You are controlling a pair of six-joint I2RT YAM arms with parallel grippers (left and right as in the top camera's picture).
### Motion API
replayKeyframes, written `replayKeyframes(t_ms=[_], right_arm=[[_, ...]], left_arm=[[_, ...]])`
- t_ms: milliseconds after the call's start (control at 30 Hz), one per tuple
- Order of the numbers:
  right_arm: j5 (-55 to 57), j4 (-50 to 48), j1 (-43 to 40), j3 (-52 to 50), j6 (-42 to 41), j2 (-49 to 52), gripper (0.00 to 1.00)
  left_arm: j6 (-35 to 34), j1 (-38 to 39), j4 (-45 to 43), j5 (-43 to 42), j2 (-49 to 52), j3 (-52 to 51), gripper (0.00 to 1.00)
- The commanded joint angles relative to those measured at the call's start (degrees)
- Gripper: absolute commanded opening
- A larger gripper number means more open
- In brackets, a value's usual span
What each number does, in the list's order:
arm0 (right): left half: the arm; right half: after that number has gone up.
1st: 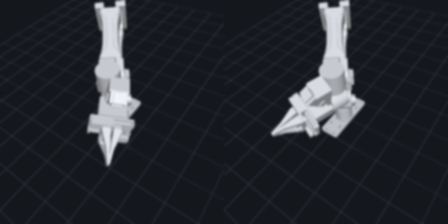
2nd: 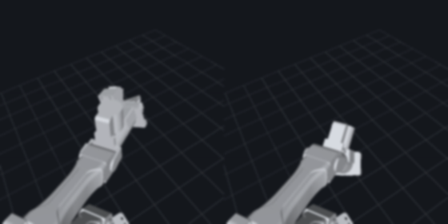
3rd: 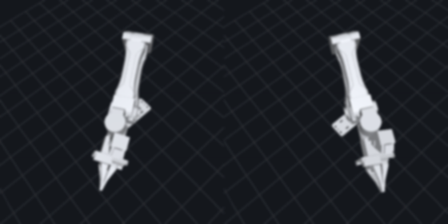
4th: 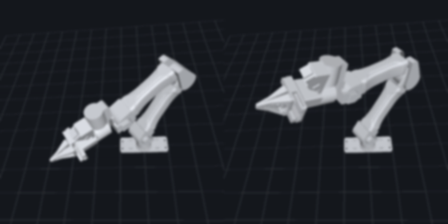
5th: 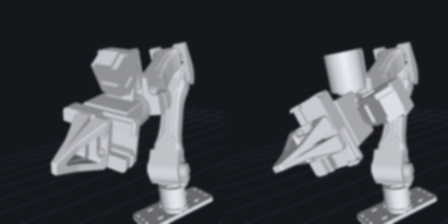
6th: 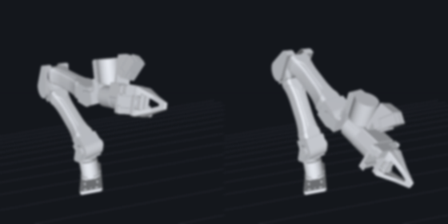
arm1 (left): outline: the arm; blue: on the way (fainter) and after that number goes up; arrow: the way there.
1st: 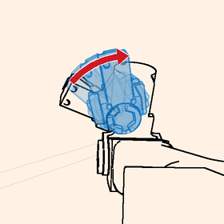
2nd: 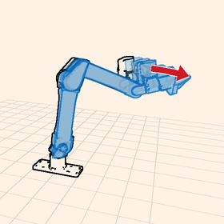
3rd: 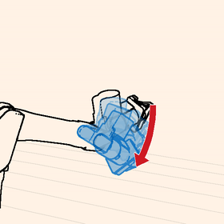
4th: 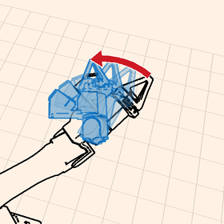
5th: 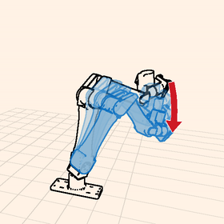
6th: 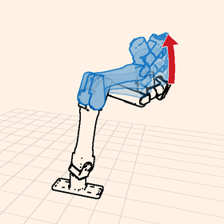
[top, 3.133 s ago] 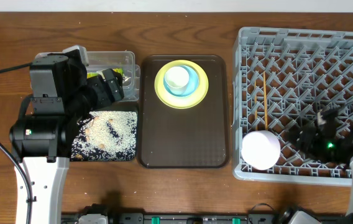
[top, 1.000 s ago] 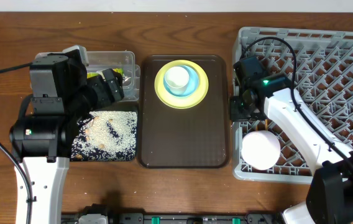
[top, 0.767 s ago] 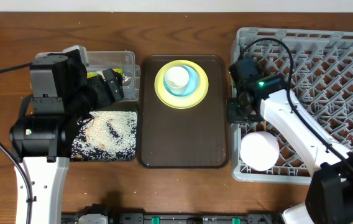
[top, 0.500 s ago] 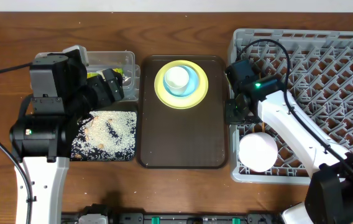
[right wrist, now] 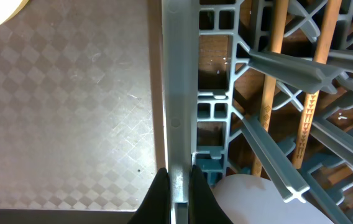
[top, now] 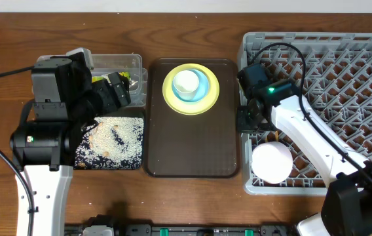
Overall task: Sort waste into correct bins and load items into the dishwasher rack
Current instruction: 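Open the right gripper and raise it out of the rack, then move the right gripper left and grasp the white cup's rim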
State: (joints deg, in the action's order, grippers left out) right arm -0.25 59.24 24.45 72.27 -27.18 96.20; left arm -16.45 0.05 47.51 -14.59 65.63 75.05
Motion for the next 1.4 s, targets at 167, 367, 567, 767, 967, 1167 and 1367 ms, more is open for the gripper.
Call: replayKeyframes(t_ms=[167,367,567,767,967,1167,1367], right_arm=[[-8.59,-1.09,0.66,-0.02,-1.44,0.22,0.07],[-8.63,0.11,-0.76,1.01,-0.28,-0.66,0.25],[-8.59,2.23,-2.34,10.80,4.15,-2.16,0.28],[-9.09,-1.38,-0.39,22.03,9.49,-2.23,0.29],[-9.03,-11.91,5.22,22.32,19.93,-1.88,0.25],[-7.76,-20.39,11.04,21.57,31.15,1.33,0.25],[-4.26,-24.06,14.21,21.57,35.28,7.58,0.27]], left_arm=[[0.55,-0.26,-0.04,0.74,0.28,0.50,0.92],[0.55,-0.26,-0.04,0.74,0.28,0.50,0.92],[0.55,-0.26,-0.04,0.74,0.28,0.50,0.92],[0.55,-0.26,-0.04,0.74,0.28,0.50,0.92],[0.55,-0.26,-0.04,0.74,0.28,0.50,0.92],[0.55,-0.26,-0.04,0.74,0.28,0.50,0.92],[0.55,-0.26,-0.04,0.74,0.28,0.50,0.92]])
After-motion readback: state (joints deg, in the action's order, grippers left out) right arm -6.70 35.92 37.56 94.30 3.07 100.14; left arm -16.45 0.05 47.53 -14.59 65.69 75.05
